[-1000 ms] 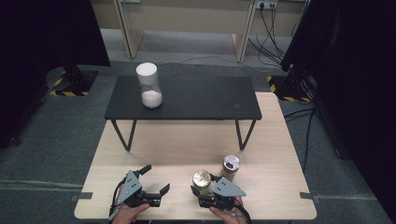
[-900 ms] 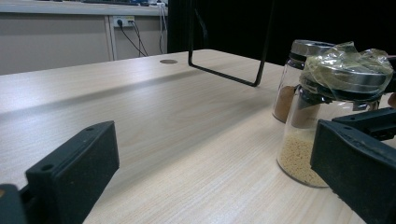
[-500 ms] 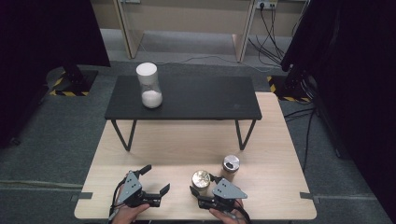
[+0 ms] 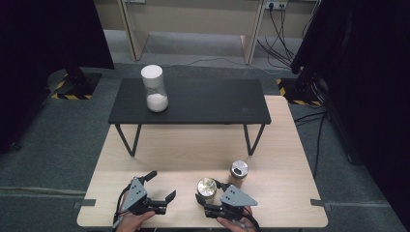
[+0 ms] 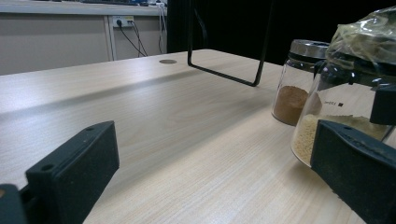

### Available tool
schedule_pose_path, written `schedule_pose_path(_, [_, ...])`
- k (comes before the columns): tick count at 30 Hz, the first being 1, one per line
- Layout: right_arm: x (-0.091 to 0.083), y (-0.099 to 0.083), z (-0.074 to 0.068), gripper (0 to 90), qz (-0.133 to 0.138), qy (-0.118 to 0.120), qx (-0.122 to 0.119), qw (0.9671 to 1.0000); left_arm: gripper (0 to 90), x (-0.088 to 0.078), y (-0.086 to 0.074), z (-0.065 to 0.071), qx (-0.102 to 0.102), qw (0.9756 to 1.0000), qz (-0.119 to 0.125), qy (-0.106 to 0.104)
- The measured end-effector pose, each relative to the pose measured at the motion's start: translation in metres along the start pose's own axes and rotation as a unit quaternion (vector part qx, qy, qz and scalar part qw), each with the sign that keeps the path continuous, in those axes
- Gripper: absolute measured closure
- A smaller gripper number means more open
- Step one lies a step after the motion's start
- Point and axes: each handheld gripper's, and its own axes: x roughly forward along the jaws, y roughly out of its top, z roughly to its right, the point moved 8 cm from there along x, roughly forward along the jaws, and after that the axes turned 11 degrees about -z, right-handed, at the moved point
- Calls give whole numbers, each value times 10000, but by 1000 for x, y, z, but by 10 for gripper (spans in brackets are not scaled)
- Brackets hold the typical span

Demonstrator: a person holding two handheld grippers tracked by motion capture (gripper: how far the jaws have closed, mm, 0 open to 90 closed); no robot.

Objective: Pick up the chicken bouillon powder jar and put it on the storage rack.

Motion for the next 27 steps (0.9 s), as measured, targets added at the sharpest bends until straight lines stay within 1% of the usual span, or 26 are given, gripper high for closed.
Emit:
schedule_pose_path(2, [-1, 1, -1, 303, -5, 21, 5, 10000, 5, 0, 0, 0, -3, 10000, -2, 0])
schedule_pose_path(6, [-3, 3, -3, 304, -17, 12, -92, 10000, 5, 0, 0, 0, -9, 10000, -1, -1])
schedule_pose_path(14, [-8, 10, -8, 304, 9, 105, -38, 9999, 5, 0, 0, 0, -8, 10000, -8, -1])
schedule_pose_path(27, [-14, 17, -6, 305, -36, 108, 57, 9999, 5, 1, -1, -1, -17, 10000, -11, 5])
